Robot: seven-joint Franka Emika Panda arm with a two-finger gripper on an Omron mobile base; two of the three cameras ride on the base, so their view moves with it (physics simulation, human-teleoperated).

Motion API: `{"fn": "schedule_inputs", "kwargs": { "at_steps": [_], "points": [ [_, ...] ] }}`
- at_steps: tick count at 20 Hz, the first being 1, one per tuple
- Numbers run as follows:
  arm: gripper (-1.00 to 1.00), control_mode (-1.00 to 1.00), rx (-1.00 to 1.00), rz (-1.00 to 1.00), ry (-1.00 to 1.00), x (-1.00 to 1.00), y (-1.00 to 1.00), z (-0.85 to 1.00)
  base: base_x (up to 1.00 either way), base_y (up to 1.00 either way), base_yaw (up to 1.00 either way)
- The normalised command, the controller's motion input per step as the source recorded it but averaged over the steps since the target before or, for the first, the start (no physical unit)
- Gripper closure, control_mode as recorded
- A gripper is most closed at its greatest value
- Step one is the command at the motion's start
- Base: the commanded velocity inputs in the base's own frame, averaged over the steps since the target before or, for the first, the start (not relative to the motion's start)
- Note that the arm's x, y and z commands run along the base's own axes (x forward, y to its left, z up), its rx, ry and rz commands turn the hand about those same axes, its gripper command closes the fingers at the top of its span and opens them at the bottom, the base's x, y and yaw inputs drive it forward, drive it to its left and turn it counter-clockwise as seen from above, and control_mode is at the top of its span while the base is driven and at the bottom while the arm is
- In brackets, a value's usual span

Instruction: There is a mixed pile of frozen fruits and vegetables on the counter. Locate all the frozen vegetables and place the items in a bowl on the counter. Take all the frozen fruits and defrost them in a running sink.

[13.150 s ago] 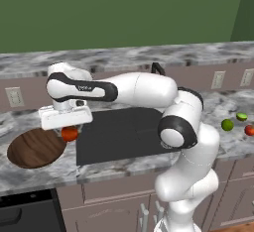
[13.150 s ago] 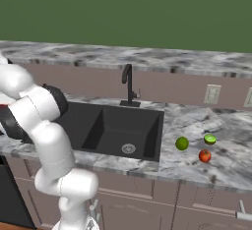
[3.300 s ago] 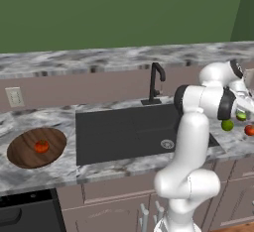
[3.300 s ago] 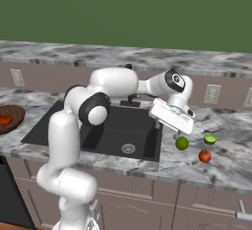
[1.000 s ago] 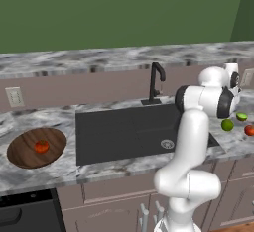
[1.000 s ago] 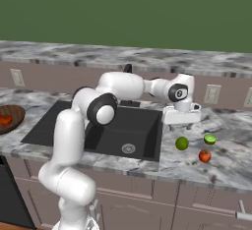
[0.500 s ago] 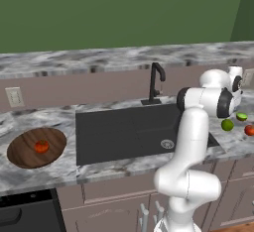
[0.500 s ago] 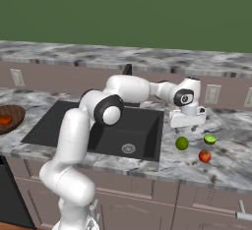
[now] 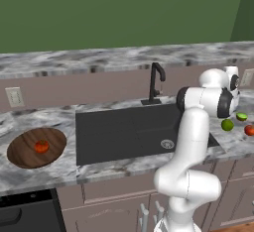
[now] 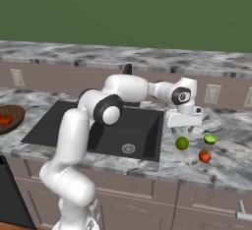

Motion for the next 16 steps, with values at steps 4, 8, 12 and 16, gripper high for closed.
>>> {"fn": "schedule_inputs", "kwargs": {
  "at_steps": [4, 8, 12, 16],
  "points": [
    [-1.00, -1.00, 0.00, 0.00, 0.00, -0.06, -0.02, -0.16, 0.00, 0.00, 0.00],
    [-1.00, -1.00, 0.00, 0.00, 0.00, -0.06, -0.01, -0.17, 0.00, 0.00, 0.00],
    [-1.00, -1.00, 0.00, 0.00, 0.01, -0.07, 0.00, -0.19, 0.00, 0.00, 0.00],
    [-1.00, -1.00, 0.00, 0.00, 0.01, -0.12, 0.00, -0.19, 0.00, 0.00, 0.00]
  ]
}}
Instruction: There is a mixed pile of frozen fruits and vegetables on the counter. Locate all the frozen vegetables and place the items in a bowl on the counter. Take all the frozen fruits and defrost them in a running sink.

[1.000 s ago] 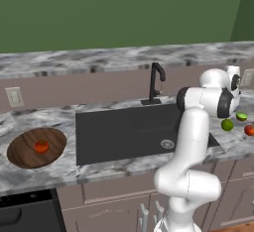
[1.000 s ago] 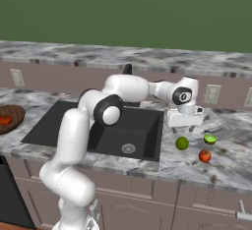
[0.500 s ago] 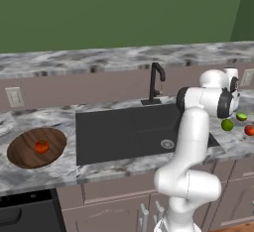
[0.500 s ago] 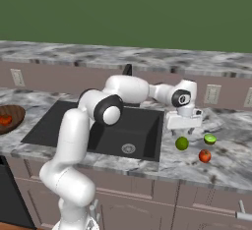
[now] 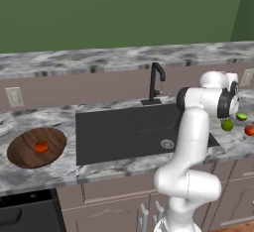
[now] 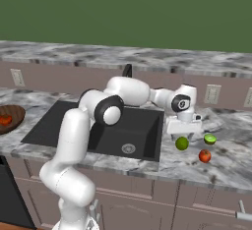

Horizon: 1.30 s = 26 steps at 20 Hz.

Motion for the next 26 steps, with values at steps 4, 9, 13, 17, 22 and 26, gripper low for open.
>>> {"fn": "schedule_inputs", "kwargs": {
  "at_steps": [4, 9, 13, 17, 22, 26],
  "points": [
    [-1.00, -1.00, 0.00, 0.00, 0.03, -0.17, 0.00, -0.17, 0.00, 0.00, 0.00],
    [-1.00, -1.00, 0.00, 0.00, 0.03, -0.19, 0.00, -0.17, 0.00, 0.00, 0.00],
    [-1.00, -1.00, 0.00, -0.01, 0.06, -0.10, 0.00, -0.22, 0.00, 0.00, 0.00],
    [-1.00, -1.00, 0.00, -0.02, 0.04, -0.01, 0.07, -0.25, 0.00, 0.00, 0.00],
    [-1.00, -1.00, 0.00, 0.00, -0.02, 0.05, 0.13, -0.04, 0.00, 0.00, 0.00],
    [1.00, -1.00, 0.00, 0.00, -0.01, 0.04, 0.17, -0.02, 0.00, 0.00, 0.00]
  ]
}}
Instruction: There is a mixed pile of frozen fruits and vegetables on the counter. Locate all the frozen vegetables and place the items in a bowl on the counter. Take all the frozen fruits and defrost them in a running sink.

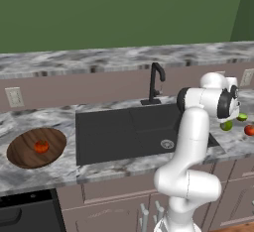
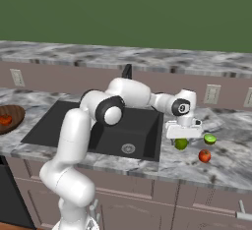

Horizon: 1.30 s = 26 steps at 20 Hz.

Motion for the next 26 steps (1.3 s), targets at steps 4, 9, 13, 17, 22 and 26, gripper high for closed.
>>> {"fn": "schedule_inputs", "kwargs": {
  "at_steps": [4, 9, 13, 17, 22, 26],
  "points": [
    [1.00, -1.00, 0.00, 0.00, -0.03, 0.01, 0.15, -0.08, 0.00, 0.00, 0.00],
    [1.00, -1.00, 0.00, 0.00, -0.04, 0.00, 0.09, -0.09, 0.00, 0.00, 0.00],
    [1.00, -1.00, -0.01, -0.01, -0.04, -0.03, 0.07, 0.10, 0.00, 0.00, 0.00],
    [1.00, -1.00, -0.02, 0.00, -0.03, 0.00, 0.31, 0.61, 0.00, 0.00, 0.00],
    [1.00, -1.00, -0.02, 0.00, -0.04, -0.07, 0.52, 0.82, 0.00, 0.00, 0.00],
    [1.00, -1.00, 0.00, -0.01, 0.00, -0.14, 0.73, 0.69, 0.00, 0.00, 0.00]
  ]
}}
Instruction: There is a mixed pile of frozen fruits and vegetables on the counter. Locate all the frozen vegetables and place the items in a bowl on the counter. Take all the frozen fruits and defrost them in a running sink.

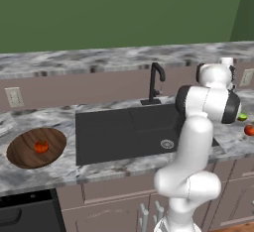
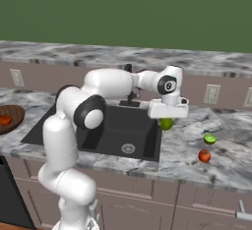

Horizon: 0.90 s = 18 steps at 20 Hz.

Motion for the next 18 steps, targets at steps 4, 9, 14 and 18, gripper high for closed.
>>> {"fn": "schedule_inputs", "kwargs": {
  "at_steps": [4, 9, 14, 18],
  "points": [
    [1.00, -1.00, 0.00, -0.03, 0.00, -0.13, 0.90, 0.57, 0.00, 0.00, 0.00],
    [1.00, -1.00, 0.00, 0.01, 0.06, -0.06, 0.87, 0.69, 0.00, 0.00, 0.00],
    [1.00, -1.00, 0.01, 0.00, 0.01, -0.05, 0.97, 0.18, 0.00, 0.00, 0.00],
    [1.00, -1.00, 0.07, -0.03, 0.00, -0.14, 0.84, -0.03, 0.00, 0.00, 0.00]
  ]
}}
